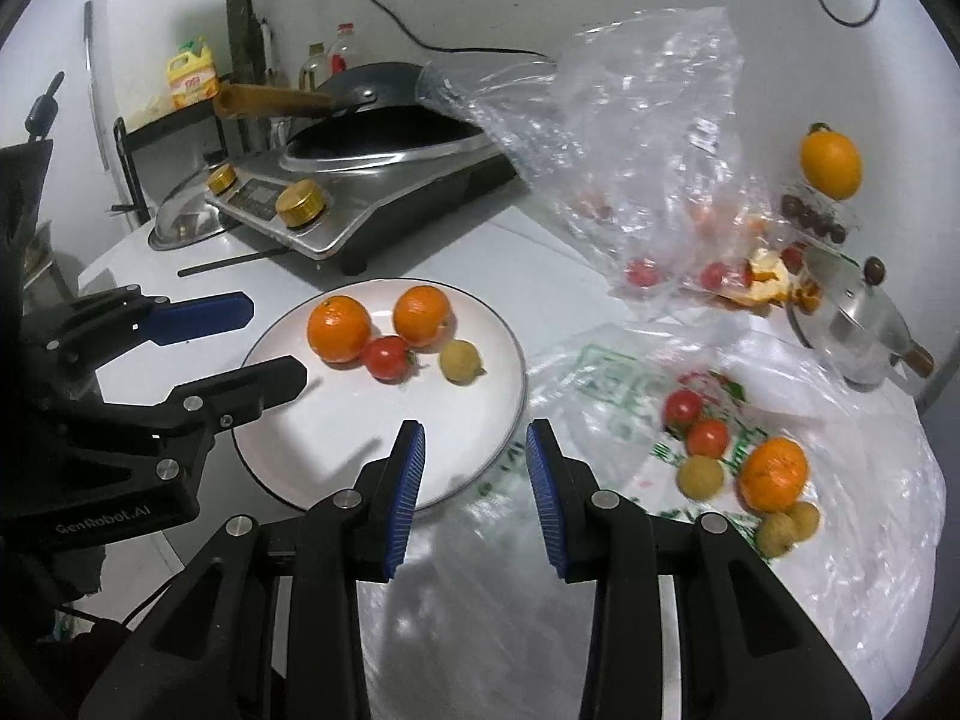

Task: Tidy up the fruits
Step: 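Set the red tomato on the plate and open the right tool, then move both tools back over the fruit on the bag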

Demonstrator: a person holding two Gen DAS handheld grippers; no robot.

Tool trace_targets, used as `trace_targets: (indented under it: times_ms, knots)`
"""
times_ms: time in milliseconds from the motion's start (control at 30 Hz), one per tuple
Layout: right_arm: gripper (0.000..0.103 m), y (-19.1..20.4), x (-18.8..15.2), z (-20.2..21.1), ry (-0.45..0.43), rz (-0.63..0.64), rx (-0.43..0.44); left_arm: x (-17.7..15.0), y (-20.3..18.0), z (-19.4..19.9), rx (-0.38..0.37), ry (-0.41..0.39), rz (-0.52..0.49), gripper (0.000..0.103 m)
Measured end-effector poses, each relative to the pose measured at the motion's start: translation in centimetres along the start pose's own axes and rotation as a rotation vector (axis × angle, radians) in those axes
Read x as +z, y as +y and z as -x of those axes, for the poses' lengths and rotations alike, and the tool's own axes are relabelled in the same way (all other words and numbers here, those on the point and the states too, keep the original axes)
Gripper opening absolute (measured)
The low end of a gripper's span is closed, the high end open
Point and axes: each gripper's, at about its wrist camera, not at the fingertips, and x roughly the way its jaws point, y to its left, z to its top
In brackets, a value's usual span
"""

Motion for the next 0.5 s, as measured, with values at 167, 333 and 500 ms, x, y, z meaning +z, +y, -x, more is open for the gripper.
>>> trace_targets:
  times_ms: [167, 333, 500]
  knots:
    - [0.037, -1.7, -1.0, 1.1, -0.012, -0.027, -0.012, 0.3, -2.2, -0.1, -0.015, 0.002, -0.026, 0.056]
    - [0.037, -3.3, -2.1, 2.2, -0.023, -0.050, -0.028, 0.5, -4.2, -0.3, -0.031, 0.007, -0.049, 0.056]
    - [0.037, -4.8, -3.0, 3.0, -0.032, -0.076, -0.042, 0.7, -5.9, -0.4, -0.041, 0.012, -0.072, 0.056]
